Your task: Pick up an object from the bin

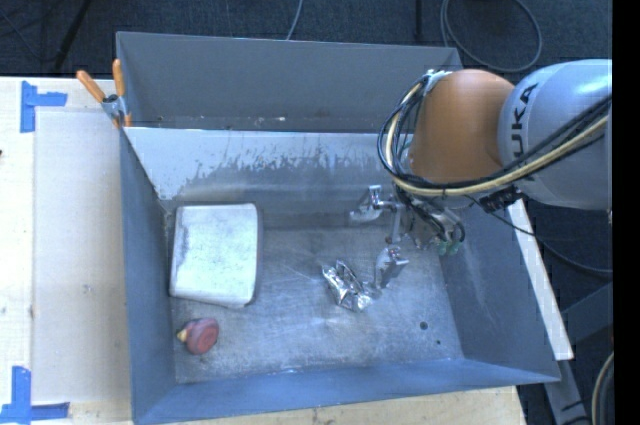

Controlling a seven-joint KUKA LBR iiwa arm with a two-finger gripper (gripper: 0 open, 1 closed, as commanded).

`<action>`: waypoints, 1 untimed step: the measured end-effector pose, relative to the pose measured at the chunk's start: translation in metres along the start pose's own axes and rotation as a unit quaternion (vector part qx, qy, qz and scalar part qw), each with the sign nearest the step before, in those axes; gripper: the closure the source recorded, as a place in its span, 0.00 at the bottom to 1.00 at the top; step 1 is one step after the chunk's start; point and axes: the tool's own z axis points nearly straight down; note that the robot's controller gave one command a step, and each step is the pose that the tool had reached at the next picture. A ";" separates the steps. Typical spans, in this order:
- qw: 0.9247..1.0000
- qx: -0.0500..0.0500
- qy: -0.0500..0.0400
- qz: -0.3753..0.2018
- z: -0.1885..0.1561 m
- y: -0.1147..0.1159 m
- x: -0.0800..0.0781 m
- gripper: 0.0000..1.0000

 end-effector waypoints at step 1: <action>0.999 0.000 -0.002 0.039 0.045 0.064 0.017 0.00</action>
Offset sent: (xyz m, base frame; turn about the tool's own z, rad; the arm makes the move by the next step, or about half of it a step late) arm -0.0272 0.0587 -0.0458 0.0785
